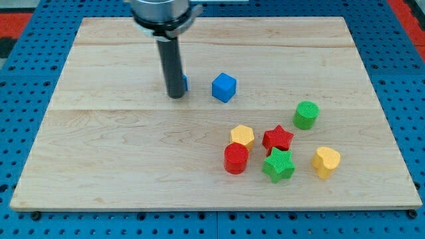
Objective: Push the blue cube into the blue triangle
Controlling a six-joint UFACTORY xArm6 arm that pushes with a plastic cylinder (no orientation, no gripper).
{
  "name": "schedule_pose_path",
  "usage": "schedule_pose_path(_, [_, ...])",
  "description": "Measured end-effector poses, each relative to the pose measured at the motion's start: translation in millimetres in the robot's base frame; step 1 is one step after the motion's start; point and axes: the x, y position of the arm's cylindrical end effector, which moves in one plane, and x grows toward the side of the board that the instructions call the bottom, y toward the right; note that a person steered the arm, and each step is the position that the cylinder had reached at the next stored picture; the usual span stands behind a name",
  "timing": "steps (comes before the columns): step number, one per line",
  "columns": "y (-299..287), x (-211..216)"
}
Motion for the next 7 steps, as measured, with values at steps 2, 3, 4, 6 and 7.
schedule_pose_path(2, [45,62])
schedule_pose_path(3, [94,44])
schedule_pose_path(4, [124,32])
schedule_pose_path(6, [52,-6])
schedule_pose_path(7, [45,-31])
